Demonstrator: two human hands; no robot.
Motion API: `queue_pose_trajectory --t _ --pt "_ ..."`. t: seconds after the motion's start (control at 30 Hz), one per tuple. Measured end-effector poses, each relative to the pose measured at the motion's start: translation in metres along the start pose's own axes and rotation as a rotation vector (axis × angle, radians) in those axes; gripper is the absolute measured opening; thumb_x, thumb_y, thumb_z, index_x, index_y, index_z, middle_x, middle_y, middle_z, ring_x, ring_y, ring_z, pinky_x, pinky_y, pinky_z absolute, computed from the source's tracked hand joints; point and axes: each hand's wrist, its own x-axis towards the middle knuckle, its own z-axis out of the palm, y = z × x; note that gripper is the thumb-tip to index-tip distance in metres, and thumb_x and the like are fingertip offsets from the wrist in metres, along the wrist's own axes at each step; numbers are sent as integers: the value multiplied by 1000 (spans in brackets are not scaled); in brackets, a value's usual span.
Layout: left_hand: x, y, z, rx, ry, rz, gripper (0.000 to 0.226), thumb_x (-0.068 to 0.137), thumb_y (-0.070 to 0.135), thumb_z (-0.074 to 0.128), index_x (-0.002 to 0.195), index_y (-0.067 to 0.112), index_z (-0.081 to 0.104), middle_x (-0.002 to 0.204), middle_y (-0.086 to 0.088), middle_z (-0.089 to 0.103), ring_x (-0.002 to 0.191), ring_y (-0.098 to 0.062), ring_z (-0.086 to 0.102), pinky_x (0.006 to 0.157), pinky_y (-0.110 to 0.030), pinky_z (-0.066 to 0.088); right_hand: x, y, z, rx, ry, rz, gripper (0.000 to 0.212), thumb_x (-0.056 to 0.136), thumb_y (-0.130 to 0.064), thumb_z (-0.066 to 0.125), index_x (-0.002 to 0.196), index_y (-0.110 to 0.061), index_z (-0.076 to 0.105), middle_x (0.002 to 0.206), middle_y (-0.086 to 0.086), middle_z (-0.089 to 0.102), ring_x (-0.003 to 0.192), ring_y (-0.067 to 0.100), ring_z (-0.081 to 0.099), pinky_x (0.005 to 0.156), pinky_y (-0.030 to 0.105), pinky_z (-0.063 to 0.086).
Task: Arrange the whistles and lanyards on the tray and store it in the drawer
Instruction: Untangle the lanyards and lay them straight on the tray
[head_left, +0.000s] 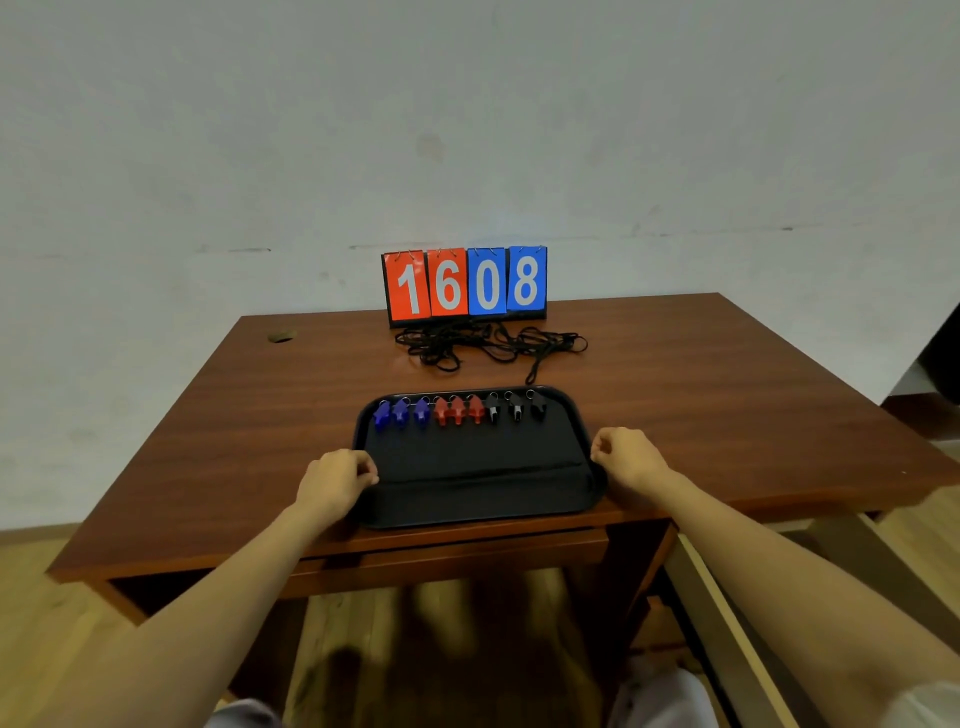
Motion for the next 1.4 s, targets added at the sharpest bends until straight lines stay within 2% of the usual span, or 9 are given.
queue_pose_trajectory --t 0.17,0.27,0.4,0.53,0.67,0.9,1.07,1.2,1.4 --pt "-1 0 6 134 56 26 12 92 31 56 95 29 67 110 2 63 112 -22 50 96 -39 32 -1 1 4 -63 38 -12 13 95 -16 49 85 -16 56 90 5 58 80 23 56 63 31 43" --pt "-3 0 12 188 58 29 17 91 36 57 105 31 65 121 3 56 121 -23 41 98 -41 25 0 1 7 -104 92 -61 8 94 -14 50 92 -15 58 101 6 50 105 28 48 78 34 44" --pt "-6 5 19 238 72 99 29 91 37 55 119 31 59 129 4 52 127 -21 36 103 -41 19 -2 -1 13 -276 107 -258 25 98 -21 46 117 -17 61 121 4 56 119 26 43 94 35 39" --pt "-11 11 23 323 107 155 25 95 33 49 117 31 62 123 5 56 119 -20 41 97 -37 22 -1 -2 21 -481 50 -376 31 98 -23 47 127 -22 57 127 0 57 117 23 44 93 33 38" --pt "-13 8 20 368 133 113 27 98 30 43 117 32 63 120 5 59 114 -21 45 92 -35 27 -3 1 23 -481 61 -333 27 99 -17 44 120 -18 60 120 3 61 112 24 47 90 33 41" --pt "-12 -1 22 284 183 37 25 96 31 47 116 28 63 116 2 61 112 -22 48 90 -36 29 -6 3 26 -474 138 -302 27 98 -12 41 115 -18 61 113 4 63 104 25 49 81 31 38" --pt "-15 -1 26 246 250 96 24 94 24 53 115 23 65 118 0 60 113 -24 48 90 -36 30 -6 -1 27 -409 185 -290 34 93 -15 44 124 -17 57 124 4 58 117 25 44 91 33 37" --pt "-16 4 31 235 286 165 22 90 21 59 110 19 69 111 -4 63 107 -27 52 87 -39 32 -6 -7 31 -406 140 -360 41 93 -21 45 133 -19 52 132 0 55 123 22 42 98 34 35" --pt "-16 7 35 223 240 152 24 95 24 52 113 20 68 114 -2 64 109 -24 53 89 -36 34 -3 -7 34 -432 88 -339 29 99 -20 43 124 -20 58 125 2 59 116 23 47 94 32 39"
